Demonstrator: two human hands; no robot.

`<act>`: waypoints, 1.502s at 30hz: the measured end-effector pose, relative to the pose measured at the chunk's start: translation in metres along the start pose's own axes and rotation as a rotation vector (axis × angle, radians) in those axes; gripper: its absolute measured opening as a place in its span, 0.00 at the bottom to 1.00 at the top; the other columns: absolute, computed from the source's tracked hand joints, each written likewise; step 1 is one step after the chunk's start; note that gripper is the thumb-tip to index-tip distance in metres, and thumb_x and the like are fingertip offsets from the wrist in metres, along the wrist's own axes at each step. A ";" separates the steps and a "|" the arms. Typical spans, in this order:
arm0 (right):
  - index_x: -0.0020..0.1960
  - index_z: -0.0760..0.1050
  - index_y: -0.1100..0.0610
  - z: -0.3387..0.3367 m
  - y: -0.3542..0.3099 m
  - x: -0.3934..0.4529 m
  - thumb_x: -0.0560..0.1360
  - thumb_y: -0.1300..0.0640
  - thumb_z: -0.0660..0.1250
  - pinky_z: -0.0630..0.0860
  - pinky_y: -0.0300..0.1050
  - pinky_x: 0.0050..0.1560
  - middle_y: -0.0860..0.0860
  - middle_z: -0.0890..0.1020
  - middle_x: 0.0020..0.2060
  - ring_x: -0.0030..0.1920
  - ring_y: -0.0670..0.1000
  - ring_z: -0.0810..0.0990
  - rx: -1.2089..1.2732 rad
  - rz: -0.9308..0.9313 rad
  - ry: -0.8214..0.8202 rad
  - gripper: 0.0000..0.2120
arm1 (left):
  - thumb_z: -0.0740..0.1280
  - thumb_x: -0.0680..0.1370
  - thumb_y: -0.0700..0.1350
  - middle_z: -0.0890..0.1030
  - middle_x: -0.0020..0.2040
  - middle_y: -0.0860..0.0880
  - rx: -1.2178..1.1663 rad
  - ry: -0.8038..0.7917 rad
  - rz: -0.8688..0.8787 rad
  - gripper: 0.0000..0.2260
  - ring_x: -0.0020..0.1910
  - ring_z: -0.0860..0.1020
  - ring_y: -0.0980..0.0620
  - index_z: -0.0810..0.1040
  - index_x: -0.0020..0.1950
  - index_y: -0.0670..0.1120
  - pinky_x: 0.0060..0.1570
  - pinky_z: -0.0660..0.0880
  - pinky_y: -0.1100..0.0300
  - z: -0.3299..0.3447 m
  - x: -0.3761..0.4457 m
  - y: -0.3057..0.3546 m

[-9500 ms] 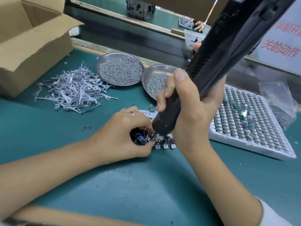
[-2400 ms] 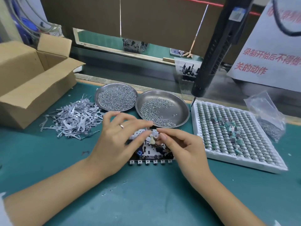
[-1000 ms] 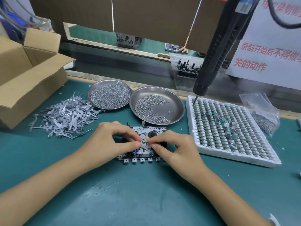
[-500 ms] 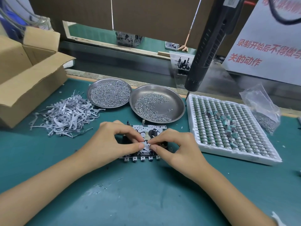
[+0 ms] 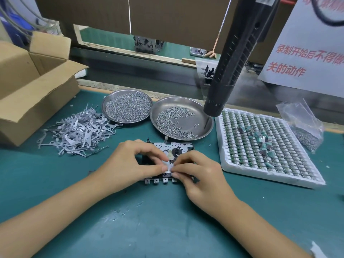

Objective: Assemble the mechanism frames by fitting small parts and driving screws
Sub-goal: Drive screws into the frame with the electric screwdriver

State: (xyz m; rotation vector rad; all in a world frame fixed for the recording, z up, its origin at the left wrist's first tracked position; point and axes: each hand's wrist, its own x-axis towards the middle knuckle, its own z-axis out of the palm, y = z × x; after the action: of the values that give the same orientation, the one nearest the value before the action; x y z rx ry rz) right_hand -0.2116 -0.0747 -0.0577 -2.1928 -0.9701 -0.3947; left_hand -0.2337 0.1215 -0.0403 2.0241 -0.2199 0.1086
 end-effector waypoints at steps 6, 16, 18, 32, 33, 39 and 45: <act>0.40 0.79 0.66 0.007 -0.004 -0.003 0.70 0.69 0.67 0.74 0.45 0.45 0.57 0.80 0.41 0.42 0.57 0.79 -0.074 -0.048 0.032 0.03 | 0.77 0.68 0.42 0.83 0.33 0.55 -0.010 -0.010 -0.001 0.08 0.42 0.78 0.58 0.83 0.39 0.55 0.49 0.73 0.57 0.002 0.000 -0.001; 0.41 0.80 0.65 0.007 -0.003 -0.002 0.69 0.69 0.67 0.72 0.39 0.47 0.56 0.80 0.40 0.43 0.54 0.78 -0.067 -0.027 0.022 0.03 | 0.76 0.68 0.38 0.83 0.34 0.52 -0.075 -0.071 -0.033 0.12 0.31 0.77 0.61 0.83 0.42 0.56 0.32 0.72 0.72 -0.002 0.004 0.000; 0.41 0.80 0.64 0.005 -0.002 0.000 0.70 0.68 0.68 0.73 0.36 0.47 0.54 0.80 0.41 0.44 0.50 0.78 0.023 0.018 0.017 0.03 | 0.77 0.68 0.38 0.84 0.35 0.52 -0.066 -0.065 -0.029 0.12 0.32 0.78 0.61 0.83 0.42 0.56 0.33 0.72 0.72 -0.002 0.004 -0.001; 0.41 0.83 0.63 -0.007 0.008 0.007 0.71 0.67 0.71 0.74 0.39 0.48 0.51 0.81 0.41 0.43 0.45 0.78 0.332 0.205 0.009 0.03 | 0.77 0.67 0.44 0.84 0.37 0.54 -0.015 -0.041 0.017 0.08 0.35 0.78 0.62 0.84 0.43 0.55 0.34 0.71 0.75 0.000 0.005 -0.004; 0.41 0.83 0.64 -0.006 0.007 0.008 0.71 0.67 0.70 0.75 0.40 0.47 0.51 0.81 0.41 0.43 0.46 0.78 0.348 0.210 0.027 0.03 | 0.77 0.67 0.47 0.84 0.38 0.55 -0.006 -0.044 0.033 0.08 0.37 0.79 0.62 0.84 0.44 0.55 0.37 0.72 0.74 -0.001 0.004 -0.004; 0.42 0.82 0.63 -0.003 0.007 0.008 0.73 0.68 0.70 0.75 0.47 0.46 0.53 0.81 0.39 0.42 0.50 0.79 0.383 0.221 0.099 0.03 | 0.72 0.70 0.51 0.81 0.46 0.57 0.109 0.093 0.169 0.08 0.45 0.77 0.58 0.83 0.49 0.53 0.48 0.70 0.71 -0.015 0.017 -0.005; 0.42 0.82 0.62 -0.002 0.010 0.008 0.74 0.67 0.69 0.75 0.42 0.45 0.51 0.80 0.40 0.41 0.48 0.78 0.392 0.223 0.096 0.04 | 0.64 0.80 0.47 0.75 0.63 0.40 0.764 0.276 -0.134 0.16 0.62 0.71 0.39 0.74 0.67 0.47 0.61 0.68 0.50 -0.054 0.075 -0.031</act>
State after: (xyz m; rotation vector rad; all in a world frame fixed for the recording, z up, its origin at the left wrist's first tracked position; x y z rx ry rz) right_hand -0.1990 -0.0762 -0.0569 -1.8797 -0.6750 -0.1839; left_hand -0.1529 0.1747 -0.0301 2.7368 0.1638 0.4381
